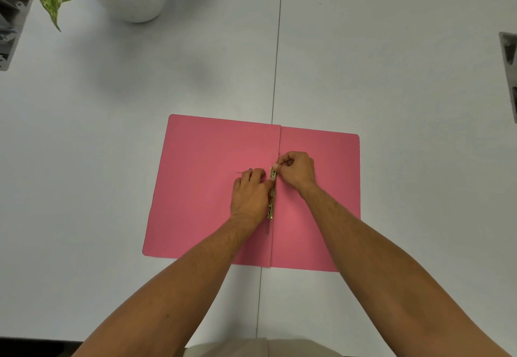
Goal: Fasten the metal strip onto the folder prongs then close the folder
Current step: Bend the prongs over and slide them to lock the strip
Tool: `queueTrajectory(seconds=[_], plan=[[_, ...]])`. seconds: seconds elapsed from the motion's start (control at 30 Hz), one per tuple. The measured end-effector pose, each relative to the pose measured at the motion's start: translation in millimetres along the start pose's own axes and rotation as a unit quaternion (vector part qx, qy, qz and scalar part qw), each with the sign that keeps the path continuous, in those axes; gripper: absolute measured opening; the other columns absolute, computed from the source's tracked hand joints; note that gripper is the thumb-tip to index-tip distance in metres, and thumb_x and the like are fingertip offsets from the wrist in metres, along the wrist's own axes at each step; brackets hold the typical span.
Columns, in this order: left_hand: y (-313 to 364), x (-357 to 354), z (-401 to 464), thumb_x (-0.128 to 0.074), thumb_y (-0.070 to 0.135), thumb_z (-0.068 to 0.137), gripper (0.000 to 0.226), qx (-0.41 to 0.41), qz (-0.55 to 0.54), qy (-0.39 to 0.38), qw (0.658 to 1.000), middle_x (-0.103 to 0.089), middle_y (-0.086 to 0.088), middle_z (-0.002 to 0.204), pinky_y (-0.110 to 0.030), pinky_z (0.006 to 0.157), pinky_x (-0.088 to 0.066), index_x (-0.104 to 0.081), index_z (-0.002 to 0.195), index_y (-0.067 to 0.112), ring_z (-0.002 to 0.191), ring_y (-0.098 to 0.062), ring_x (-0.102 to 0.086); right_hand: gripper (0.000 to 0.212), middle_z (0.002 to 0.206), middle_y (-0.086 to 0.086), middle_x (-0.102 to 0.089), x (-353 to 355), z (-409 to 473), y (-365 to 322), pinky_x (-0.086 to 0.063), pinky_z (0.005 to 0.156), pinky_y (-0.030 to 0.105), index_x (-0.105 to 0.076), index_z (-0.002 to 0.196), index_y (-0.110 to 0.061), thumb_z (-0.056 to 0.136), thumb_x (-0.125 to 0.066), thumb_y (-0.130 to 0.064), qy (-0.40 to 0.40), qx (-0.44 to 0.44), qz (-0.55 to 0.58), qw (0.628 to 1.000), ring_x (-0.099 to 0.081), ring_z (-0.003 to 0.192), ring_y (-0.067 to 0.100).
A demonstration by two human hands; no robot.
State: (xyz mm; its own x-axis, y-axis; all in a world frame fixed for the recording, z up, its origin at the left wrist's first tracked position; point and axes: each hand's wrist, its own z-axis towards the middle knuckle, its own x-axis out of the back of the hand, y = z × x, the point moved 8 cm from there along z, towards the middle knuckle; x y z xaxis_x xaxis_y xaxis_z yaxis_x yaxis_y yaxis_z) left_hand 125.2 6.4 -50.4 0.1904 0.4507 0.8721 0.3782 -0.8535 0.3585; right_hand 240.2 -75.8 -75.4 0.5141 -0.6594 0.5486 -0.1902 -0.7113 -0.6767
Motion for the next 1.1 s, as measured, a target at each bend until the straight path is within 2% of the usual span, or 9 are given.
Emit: queueTrajectory(seconds=[0.1, 0.3, 0.4, 0.47, 0.57, 0.67, 0.9, 1.03, 1.1], plan=[[0.0, -0.3, 0.2, -0.052, 0.015, 0.087, 0.036, 0.000, 0.001, -0.002, 1.000, -0.049, -0.004, 0.134, -0.041, 0.099, -0.036, -0.062, 0.121, 0.020, 0.124, -0.028, -0.040, 0.019, 0.073, 0.010, -0.073, 2.1, 1.6, 2.7, -0.062, 0.076, 0.041, -0.066, 0.071, -0.017, 0.074, -0.079, -0.004, 0.003, -0.017, 0.022, 1.000, -0.072, 0.073, 0.028], [-0.3, -0.8, 0.8, -0.053, 0.016, 0.087, 0.035, -0.001, 0.002, 0.000, 1.000, -0.050, -0.004, 0.134, -0.042, 0.099, -0.036, -0.063, 0.120, 0.020, 0.125, -0.028, -0.040, 0.028, 0.081, 0.014, -0.073, 1.0, 2.3, -0.6, -0.061, 0.078, 0.046, -0.061, 0.066, -0.021, 0.076, -0.079, -0.002, 0.004, -0.020, 0.011, 1.000, -0.073, 0.080, 0.030], [0.1, -0.6, 1.0, -0.053, 0.016, 0.087, 0.034, -0.001, 0.003, 0.000, 1.000, -0.050, -0.004, 0.133, -0.042, 0.100, -0.036, -0.063, 0.120, 0.020, 0.125, -0.028, -0.040, 0.017, 0.077, 0.012, -0.071, -0.3, 1.4, 0.7, -0.061, 0.078, 0.043, -0.066, 0.074, -0.015, 0.077, -0.078, -0.004, 0.004, -0.018, 0.019, 1.000, -0.072, 0.079, 0.030], [0.1, -0.8, 0.3, -0.053, 0.017, 0.087, 0.034, -0.001, 0.001, 0.001, 1.000, -0.050, -0.004, 0.134, -0.042, 0.100, -0.036, -0.063, 0.120, 0.020, 0.125, -0.028, -0.040, 0.010, 0.074, 0.007, -0.069, -0.4, -2.0, 0.4, -0.060, 0.078, 0.037, -0.070, 0.083, -0.010, 0.079, -0.076, -0.003, 0.009, -0.003, 0.016, 1.000, -0.069, 0.074, 0.024], [-0.6, -0.7, -0.3, -0.054, 0.017, 0.087, 0.034, 0.001, -0.001, 0.002, 1.000, -0.049, -0.004, 0.134, -0.042, 0.101, -0.036, -0.063, 0.119, 0.020, 0.126, -0.028, -0.039, 0.013, 0.080, 0.003, -0.069, 0.8, -10.1, -2.1, -0.057, 0.076, 0.029, -0.072, 0.089, -0.007, 0.082, -0.067, 0.002, 0.027, 0.034, -0.006, 0.999, -0.061, 0.072, 0.012], [0.0, -0.3, 0.0, -0.054, 0.017, 0.087, 0.033, 0.001, -0.003, 0.003, 1.000, -0.049, -0.004, 0.134, -0.042, 0.100, -0.036, -0.063, 0.119, 0.020, 0.125, -0.028, -0.039, 0.016, 0.079, 0.003, -0.068, 1.8, -14.7, -5.0, -0.053, 0.071, 0.024, -0.072, 0.091, -0.006, 0.082, -0.063, 0.004, 0.040, 0.049, -0.017, 0.998, -0.059, 0.070, 0.011], [0.5, -1.7, 0.8, -0.055, 0.015, 0.087, 0.035, -0.003, -0.001, 0.003, 1.000, -0.050, -0.006, 0.134, -0.043, 0.101, -0.036, -0.062, 0.122, 0.018, 0.125, -0.029, -0.040, 0.008, 0.073, 0.001, -0.063, 2.3, -7.4, -12.0, -0.052, 0.071, 0.026, -0.069, 0.085, -0.008, 0.082, -0.065, -0.002, 0.026, 0.036, -0.044, 0.998, -0.059, 0.070, 0.014], [-0.6, -1.9, 1.1, -0.054, 0.016, 0.088, 0.034, -0.004, -0.001, 0.009, 1.000, -0.050, -0.005, 0.133, -0.043, 0.100, -0.036, -0.062, 0.121, 0.017, 0.125, -0.029, -0.040, 0.008, 0.082, 0.008, -0.068, -0.5, -4.9, -13.4, -0.053, 0.073, 0.028, -0.068, 0.085, -0.007, 0.082, -0.063, -0.002, 0.018, 0.028, -0.059, 0.998, -0.062, 0.077, 0.020], [-0.6, -1.9, 0.9, -0.054, 0.015, 0.088, 0.034, -0.002, -0.004, 0.011, 1.000, -0.050, -0.005, 0.134, -0.042, 0.100, -0.036, -0.063, 0.120, 0.018, 0.125, -0.028, -0.040, 0.015, 0.088, 0.011, -0.070, -0.1, -7.4, -12.8, -0.053, 0.075, 0.029, -0.068, 0.089, -0.006, 0.082, -0.057, 0.002, 0.020, 0.030, -0.054, 0.998, -0.062, 0.081, 0.021]])
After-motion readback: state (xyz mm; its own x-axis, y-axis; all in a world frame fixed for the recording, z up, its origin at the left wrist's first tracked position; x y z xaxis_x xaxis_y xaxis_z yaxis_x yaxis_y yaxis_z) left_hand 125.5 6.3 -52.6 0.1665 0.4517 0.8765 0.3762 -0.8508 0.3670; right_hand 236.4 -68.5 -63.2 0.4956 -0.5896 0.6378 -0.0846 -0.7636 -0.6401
